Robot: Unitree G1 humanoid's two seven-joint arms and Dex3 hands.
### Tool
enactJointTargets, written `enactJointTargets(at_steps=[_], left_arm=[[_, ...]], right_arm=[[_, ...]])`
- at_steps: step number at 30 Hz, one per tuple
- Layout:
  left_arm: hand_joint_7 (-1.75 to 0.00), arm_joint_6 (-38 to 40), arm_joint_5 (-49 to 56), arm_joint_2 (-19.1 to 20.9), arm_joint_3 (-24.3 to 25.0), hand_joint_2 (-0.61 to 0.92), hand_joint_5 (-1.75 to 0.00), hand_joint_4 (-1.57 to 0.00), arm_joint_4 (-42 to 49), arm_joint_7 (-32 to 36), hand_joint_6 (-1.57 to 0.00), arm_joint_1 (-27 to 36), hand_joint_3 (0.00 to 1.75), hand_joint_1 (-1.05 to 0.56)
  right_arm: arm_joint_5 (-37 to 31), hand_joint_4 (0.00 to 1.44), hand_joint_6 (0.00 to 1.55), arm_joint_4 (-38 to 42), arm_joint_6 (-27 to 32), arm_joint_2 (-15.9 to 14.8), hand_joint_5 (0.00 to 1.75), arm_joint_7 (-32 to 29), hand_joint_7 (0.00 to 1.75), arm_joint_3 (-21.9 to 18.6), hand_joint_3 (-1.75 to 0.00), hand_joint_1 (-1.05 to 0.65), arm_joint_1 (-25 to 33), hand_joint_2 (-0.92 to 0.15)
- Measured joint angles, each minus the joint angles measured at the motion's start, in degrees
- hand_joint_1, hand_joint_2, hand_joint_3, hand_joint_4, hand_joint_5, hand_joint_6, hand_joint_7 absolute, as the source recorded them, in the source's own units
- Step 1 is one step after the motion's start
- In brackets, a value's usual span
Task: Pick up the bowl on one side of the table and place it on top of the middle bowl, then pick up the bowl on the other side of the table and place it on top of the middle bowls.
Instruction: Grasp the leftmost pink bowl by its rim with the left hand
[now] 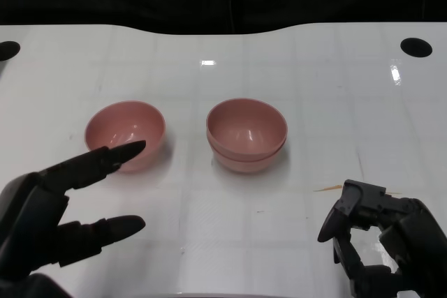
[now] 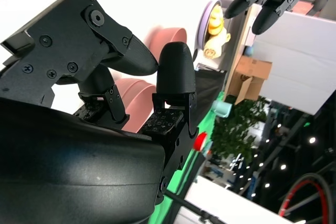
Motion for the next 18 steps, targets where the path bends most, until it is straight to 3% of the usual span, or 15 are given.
enactJointTargets(at_steps=[8, 18], left_arm=[[0.0, 4.89, 17.62, 3.48, -3.55, 0.91, -0.22, -0.57, -1.15, 3.17, -0.48, -4.68, 0.01, -0.62], [-0.01, 22.9, 38.68, 2.42, -14.24, 0.89, -0.16, -0.56, 0.09, -1.48, -0.44, -15.61, 0.0, -0.6]], right_arm=[[0.16, 0.84, 0.73, 0.06, 0.7, 2.41, 1.75, 1.88, 1.58, -1.95, -1.49, -0.11, 0.22, -0.34], [-0.52, 0.85, 0.74, 0.32, 1.83, 4.42, 1.75, 2.42, 1.59, -3.22, -1.46, -0.11, 0.15, -0.37]])
